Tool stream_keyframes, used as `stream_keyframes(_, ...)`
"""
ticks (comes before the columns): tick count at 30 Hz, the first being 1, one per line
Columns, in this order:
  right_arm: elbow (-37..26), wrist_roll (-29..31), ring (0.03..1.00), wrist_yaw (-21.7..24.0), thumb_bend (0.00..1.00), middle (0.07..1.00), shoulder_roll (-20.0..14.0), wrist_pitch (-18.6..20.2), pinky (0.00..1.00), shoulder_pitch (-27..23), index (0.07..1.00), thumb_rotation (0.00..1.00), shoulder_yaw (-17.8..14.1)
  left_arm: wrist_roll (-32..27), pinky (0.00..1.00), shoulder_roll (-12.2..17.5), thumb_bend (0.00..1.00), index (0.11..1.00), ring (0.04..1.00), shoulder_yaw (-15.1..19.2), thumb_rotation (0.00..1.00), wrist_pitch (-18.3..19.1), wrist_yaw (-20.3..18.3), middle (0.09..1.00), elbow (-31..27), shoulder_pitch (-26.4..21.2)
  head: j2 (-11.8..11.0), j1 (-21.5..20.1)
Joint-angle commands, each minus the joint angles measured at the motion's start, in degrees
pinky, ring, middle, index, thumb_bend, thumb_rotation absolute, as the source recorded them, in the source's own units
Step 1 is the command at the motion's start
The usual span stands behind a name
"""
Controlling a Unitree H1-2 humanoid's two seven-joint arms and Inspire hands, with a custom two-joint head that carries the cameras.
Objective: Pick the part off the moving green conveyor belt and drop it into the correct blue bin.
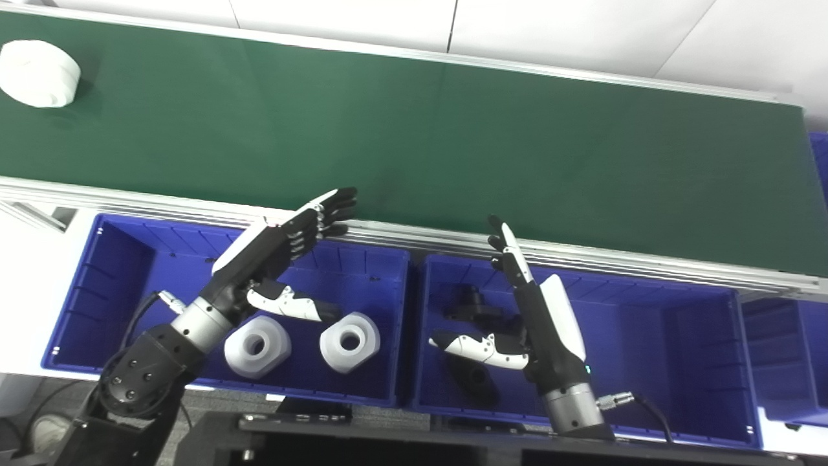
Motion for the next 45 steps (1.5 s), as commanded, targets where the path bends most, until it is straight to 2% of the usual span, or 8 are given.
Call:
stream_keyframes(1,-0.6,-1.3,0.947,-2.3,0.94,1.0,0.9,-1.0,0.85,0.7,1.0,0.54,0.7,1.3,0.87,-0.1,1.0,0.924,0.919,0.4,0.35,-5.1,0.0,0.938,0.3,0.6,-0.8,0.3)
stream_keyframes(6,1.4,-0.2,0.953,-4.6,0.94,0.998,0.3,-3.2,0.86,1.3,1.0,0.54,1.0,3.7,0.92,-0.7,1.0,0.948,0.951,-0.2,0.35,-10.0,0.1,0.963,2.5,1.8,-3.3,2.6)
stream_keyframes(11,0.9,-0.8,0.964,-3.2,0.95,1.0,-2.6,-2.1,0.89,1.4,1.0,0.57,1.5,4.9,0.92,-0.5,0.98,0.97,0.965,-0.6,0.33,-10.1,-0.1,0.986,1.5,3.1,-4.6,4.6)
stream_keyframes(14,1.0,-0.7,0.955,-2.0,0.98,1.0,-4.2,-0.8,0.83,1.4,1.0,0.59,1.8,7.4,0.88,-0.9,0.98,0.964,0.943,-0.8,0.32,-11.4,0.2,0.975,2.3,3.5,-5.5,5.5)
stream_keyframes(24,4.3,0.4,0.959,-4.2,0.99,1.0,-5.4,-3.4,0.86,1.3,1.0,0.54,1.6,12.2,0.9,-1.9,1.0,0.958,0.943,-1.6,0.31,-14.4,1.7,0.963,5.5,3.4,-8.0,8.4)
stream_keyframes(31,6.3,0.1,0.942,-5.7,0.97,1.0,-5.9,-3.6,0.83,1.0,1.0,0.54,2.0,13.7,0.9,-2.4,1.0,0.95,0.941,-2.0,0.35,-14.9,3.9,0.959,6.8,3.7,-10.1,8.1)
stream_keyframes(40,8.5,0.4,0.944,-6.8,0.94,0.997,-5.0,-2.7,0.84,0.2,1.0,0.51,2.8,11.3,0.86,-1.9,1.0,0.942,0.919,-2.1,0.31,-15.0,4.8,0.953,8.3,3.1,-11.3,7.8)
stream_keyframes(45,10.3,-0.2,0.936,-9.3,0.94,0.993,-5.1,-4.8,0.84,-0.1,1.0,0.51,2.9,11.0,0.85,-2.1,1.0,0.934,0.913,-2.3,0.29,-15.0,5.2,0.944,8.9,2.8,-11.7,8.3)
